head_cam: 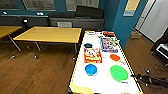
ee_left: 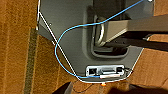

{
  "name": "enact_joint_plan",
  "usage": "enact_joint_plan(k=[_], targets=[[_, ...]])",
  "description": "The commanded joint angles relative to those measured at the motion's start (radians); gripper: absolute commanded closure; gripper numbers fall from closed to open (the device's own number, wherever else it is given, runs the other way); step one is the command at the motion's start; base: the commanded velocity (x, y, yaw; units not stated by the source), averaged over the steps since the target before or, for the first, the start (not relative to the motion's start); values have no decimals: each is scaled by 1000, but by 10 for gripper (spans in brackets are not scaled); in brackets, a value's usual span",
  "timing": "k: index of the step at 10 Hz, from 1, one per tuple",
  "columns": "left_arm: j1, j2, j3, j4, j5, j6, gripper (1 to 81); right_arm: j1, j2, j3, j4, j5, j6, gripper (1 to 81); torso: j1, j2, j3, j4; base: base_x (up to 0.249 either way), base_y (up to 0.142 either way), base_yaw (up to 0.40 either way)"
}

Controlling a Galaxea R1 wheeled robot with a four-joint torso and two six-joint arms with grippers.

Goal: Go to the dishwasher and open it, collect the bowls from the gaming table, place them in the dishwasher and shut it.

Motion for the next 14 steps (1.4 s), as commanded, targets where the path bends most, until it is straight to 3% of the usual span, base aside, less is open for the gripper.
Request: enact_joint_plan(k=[1, 3, 10, 14], targets=[[-4, 1, 4, -7, 75, -5, 10, 107, 16, -110, 43, -18, 17, 10, 0, 0, 0, 0, 0, 0, 0], [-9, 2, 4, -7, 77, -5, 10, 108, 72, -171, 97, -18, 48, 10, 0, 0, 0, 0, 0, 0, 0], [-9, 2, 4, -7, 77, -3, 10, 98, 229, -380, 200, -17, 64, 10, 0, 0, 0, 0, 0, 0, 0], [-9, 2, 4, -7, 78, -3, 10, 97, 309, -457, 207, -12, 64, 10, 0, 0, 0, 0, 0, 0, 0]])
